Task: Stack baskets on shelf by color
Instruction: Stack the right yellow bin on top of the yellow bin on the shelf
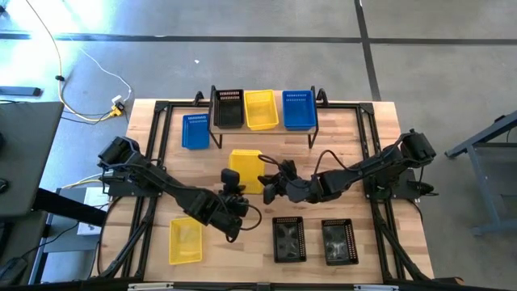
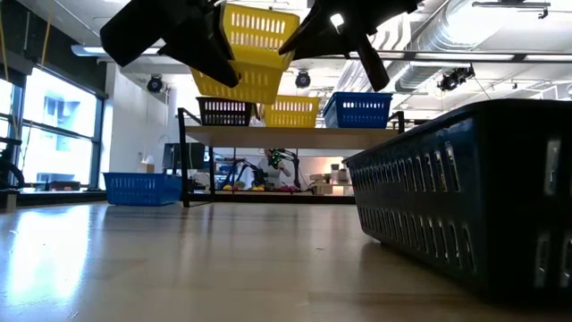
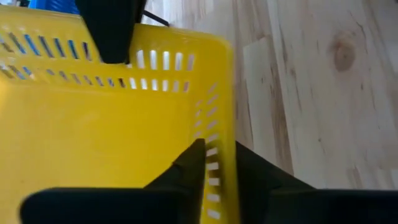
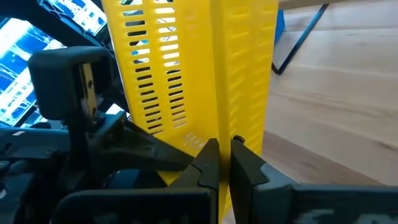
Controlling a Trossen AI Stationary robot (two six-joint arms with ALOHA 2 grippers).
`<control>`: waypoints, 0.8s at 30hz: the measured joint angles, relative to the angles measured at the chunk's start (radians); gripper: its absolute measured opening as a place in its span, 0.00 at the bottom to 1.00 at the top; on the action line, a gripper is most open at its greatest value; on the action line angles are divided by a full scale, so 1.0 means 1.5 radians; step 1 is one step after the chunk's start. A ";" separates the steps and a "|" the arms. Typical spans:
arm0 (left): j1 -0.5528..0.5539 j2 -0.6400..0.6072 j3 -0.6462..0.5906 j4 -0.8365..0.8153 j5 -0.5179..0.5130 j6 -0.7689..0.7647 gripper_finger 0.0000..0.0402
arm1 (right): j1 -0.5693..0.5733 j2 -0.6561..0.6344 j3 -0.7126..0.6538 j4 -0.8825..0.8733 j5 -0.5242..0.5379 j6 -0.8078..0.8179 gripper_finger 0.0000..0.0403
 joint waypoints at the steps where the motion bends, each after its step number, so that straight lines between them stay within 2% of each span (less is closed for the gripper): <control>1: 0.000 0.000 0.000 0.000 0.002 0.000 0.09 | 0.000 0.000 0.000 0.001 0.000 -0.004 0.00; 4: -0.002 0.000 0.000 0.000 0.004 0.001 0.02 | 0.000 0.000 0.000 0.002 -0.005 -0.018 0.00; 9: -0.016 0.000 0.000 0.001 0.003 0.012 0.01 | 0.001 0.000 0.000 0.006 -0.009 -0.067 0.03; 17: -0.030 0.000 0.000 -0.002 0.011 0.012 0.00 | -0.003 -0.008 0.000 0.005 0.012 -0.152 0.21; 24: -0.020 -0.003 0.000 -0.010 0.019 0.018 0.00 | -0.003 -0.077 0.001 -0.002 -0.024 -0.240 0.32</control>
